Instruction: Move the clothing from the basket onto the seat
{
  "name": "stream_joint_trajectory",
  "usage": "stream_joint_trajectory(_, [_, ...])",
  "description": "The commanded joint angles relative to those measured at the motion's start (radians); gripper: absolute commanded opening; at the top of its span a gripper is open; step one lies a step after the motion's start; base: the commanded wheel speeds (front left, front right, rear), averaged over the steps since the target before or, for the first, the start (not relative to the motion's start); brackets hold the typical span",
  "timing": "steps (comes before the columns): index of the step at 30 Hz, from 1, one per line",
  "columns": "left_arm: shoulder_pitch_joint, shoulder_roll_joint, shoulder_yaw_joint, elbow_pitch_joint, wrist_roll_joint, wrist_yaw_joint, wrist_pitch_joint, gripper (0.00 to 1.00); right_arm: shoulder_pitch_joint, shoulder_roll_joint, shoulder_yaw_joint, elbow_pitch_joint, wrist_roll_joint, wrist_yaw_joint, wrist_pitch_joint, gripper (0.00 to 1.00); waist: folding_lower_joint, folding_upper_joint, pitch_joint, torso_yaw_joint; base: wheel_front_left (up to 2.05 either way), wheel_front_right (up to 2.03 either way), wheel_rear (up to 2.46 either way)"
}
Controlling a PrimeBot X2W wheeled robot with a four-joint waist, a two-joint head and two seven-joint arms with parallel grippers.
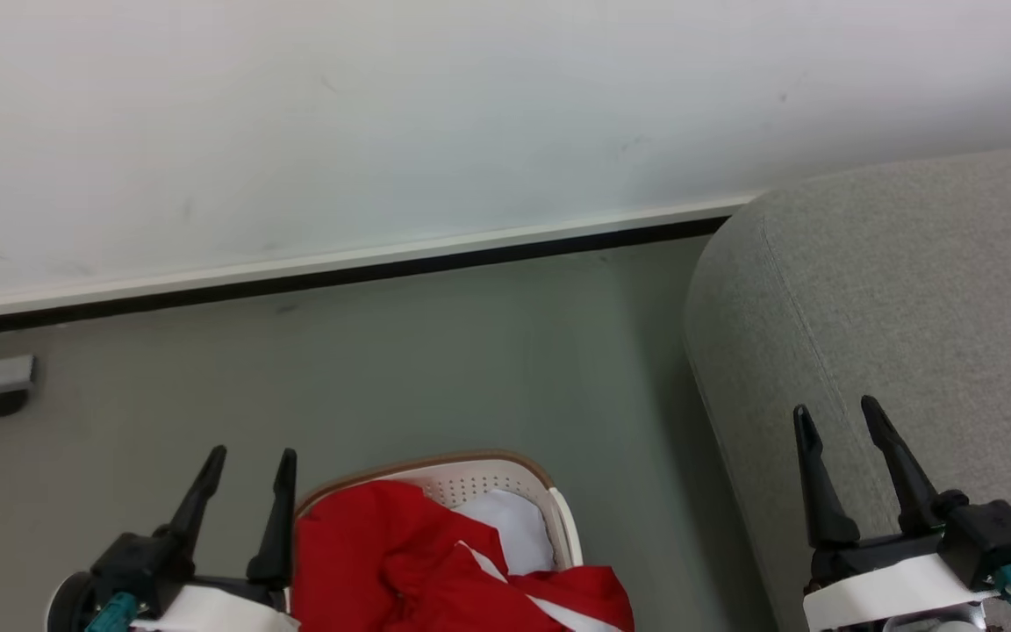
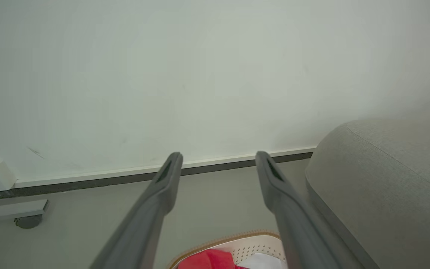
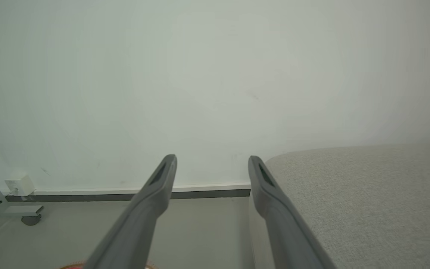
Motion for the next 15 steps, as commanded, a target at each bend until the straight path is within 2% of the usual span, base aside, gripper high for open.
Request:
stream_joint_trajectory(1, [-0.015,0.016,-0.004,0.006,-0.006,0.002,-0.001,1.00,-0.015,-0.005,-0.003,-0.011,0.023,-0.002,0.000,1.00,-0.0001,0.0000,0.044,-0.033,0.00,0.00,0.00])
stream_joint_trajectory(9, [-0.083,0.102,-0.056,0.032,-0.031,0.002,-0.001,1.00,-0.061,-0.005,0.009,-0.077,0.069,-0.002,0.001,1.00,-0.0001,0.0000,0.185,-0.098,0.00,0.00,0.00])
stream_joint_trajectory(15, [-0.163,0.170,-0.133,0.150,-0.050,0.002,-0.001,1.00,-0.086,-0.005,0.004,-0.128,0.076,-0.002,0.001,1.00,-0.0001,0.0000,0.272,-0.133,0.00,0.00,0.00])
